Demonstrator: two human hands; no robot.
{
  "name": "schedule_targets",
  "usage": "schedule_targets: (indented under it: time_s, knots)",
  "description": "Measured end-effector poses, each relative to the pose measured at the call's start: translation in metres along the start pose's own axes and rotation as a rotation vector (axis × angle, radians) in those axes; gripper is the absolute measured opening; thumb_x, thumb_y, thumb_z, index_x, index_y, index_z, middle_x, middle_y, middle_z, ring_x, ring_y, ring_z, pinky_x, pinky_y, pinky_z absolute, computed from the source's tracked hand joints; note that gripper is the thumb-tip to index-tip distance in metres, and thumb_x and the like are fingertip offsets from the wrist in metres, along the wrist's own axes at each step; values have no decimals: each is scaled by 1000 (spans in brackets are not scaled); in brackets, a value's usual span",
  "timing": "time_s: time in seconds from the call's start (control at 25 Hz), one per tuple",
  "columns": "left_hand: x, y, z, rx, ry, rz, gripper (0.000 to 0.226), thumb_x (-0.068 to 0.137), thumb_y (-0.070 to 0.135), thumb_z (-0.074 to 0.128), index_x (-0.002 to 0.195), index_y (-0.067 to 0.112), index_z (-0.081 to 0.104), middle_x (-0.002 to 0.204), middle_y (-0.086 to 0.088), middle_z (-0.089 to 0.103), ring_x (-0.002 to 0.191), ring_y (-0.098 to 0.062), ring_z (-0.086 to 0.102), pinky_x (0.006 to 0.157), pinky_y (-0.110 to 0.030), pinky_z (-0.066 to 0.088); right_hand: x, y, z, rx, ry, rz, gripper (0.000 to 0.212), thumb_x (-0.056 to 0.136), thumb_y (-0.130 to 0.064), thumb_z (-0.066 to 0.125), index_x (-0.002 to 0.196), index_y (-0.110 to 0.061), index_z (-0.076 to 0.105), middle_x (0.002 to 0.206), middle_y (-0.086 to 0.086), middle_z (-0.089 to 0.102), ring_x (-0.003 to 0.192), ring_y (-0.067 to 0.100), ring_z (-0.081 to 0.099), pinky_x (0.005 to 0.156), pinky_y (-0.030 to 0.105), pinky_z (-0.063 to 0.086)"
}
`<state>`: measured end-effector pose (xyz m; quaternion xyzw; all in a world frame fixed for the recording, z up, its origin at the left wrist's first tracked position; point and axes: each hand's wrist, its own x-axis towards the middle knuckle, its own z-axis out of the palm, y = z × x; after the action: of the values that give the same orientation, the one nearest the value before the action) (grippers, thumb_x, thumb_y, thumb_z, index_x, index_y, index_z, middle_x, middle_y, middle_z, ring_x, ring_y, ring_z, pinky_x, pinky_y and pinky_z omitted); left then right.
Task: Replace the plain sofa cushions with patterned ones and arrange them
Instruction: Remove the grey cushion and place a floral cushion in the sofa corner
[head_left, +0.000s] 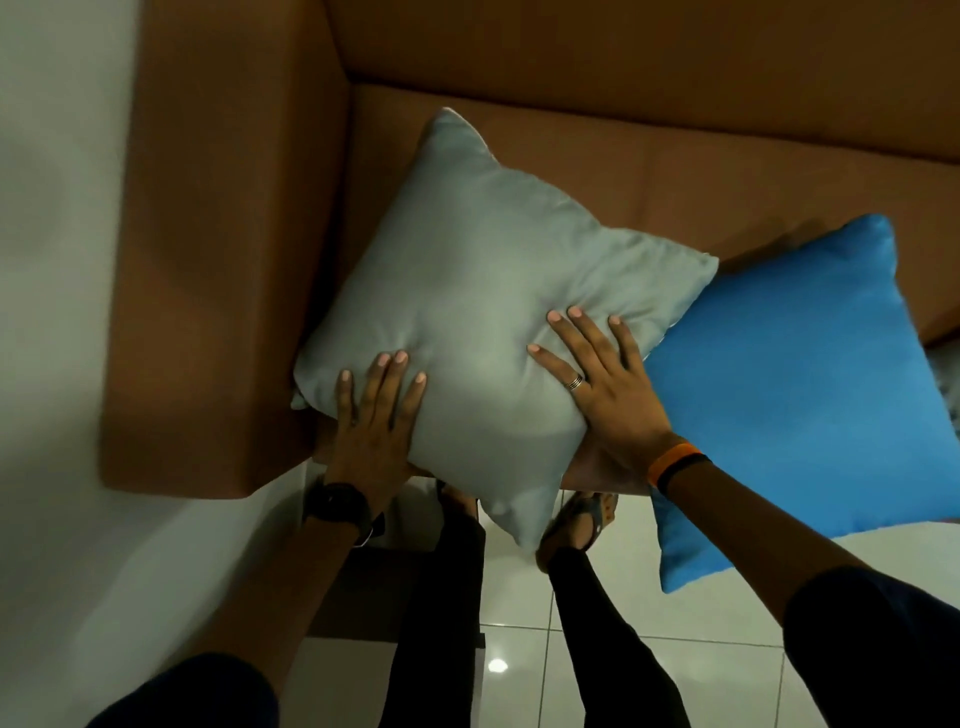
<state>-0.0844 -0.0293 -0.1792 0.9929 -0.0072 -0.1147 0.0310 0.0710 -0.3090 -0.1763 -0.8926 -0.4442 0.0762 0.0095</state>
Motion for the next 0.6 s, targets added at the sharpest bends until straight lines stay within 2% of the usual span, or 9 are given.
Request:
schedule_targets:
  time_s: [0.12,0.2,0.24,0.32,0.36,0.44,0.52,0.56,0.6]
  knots:
    - [7,5,-8,-203,120,-137,109,64,78,57,147,8,43,152,-15,50,143,-31,43,123,-64,17,7,8,-16,137,-9,-13,63,97,-32,62,157,-29,44,168,11,38,156,36,33,124,64,26]
    - [16,-9,-39,-421,201,-123,114,56,82,62,142,10,50,142,-10,59,133,-27,53,124,-64,16,17,26,-58,248,-66,-33,73,84,-35,72,153,-30,51,165,6,43,154,35,38,123,64,30]
    - [25,-21,-63,-504,243,-102,109,58,84,62,140,12,53,137,-10,63,129,-24,55,126,-58,12,25,37,-86,317,-88,-21,76,80,-36,78,151,-29,53,164,4,45,153,33,39,122,63,32]
    - [55,-49,-113,-538,314,-46,96,75,87,46,132,11,59,128,-16,69,123,-22,54,128,-45,12,48,62,-141,472,-78,33,79,77,-37,87,148,-27,56,161,-1,50,151,28,42,119,61,36]
    - [76,-63,-139,-539,322,-52,100,77,89,40,129,7,61,125,-20,70,121,-23,54,126,-45,19,64,76,-167,537,-55,77,76,78,-41,85,147,-26,57,158,-2,53,149,25,46,117,59,39]
    - [125,-84,-193,-617,311,-128,102,75,88,44,128,3,63,123,-23,69,118,-31,60,116,-50,38,100,96,-210,646,13,181,66,83,-59,68,140,-26,62,142,-4,66,134,15,59,107,51,50]
    - [176,-104,-234,-674,387,-171,80,83,74,50,125,7,65,116,-19,72,108,-33,66,100,-47,51,142,104,-242,750,73,264,55,87,-70,57,128,-34,63,114,-15,72,105,-3,67,86,40,57]
    - [201,-114,-248,-696,437,-181,69,89,68,48,120,9,66,110,-16,72,102,-32,67,92,-50,54,164,106,-250,785,94,303,52,92,-71,55,130,-36,60,106,-11,72,96,1,69,82,43,58]
    - [222,-123,-259,-718,466,-208,64,94,64,44,115,8,65,104,-15,72,97,-31,67,86,-53,54,186,107,-253,821,118,335,51,100,-67,52,138,-35,56,105,1,73,95,15,71,84,50,58]
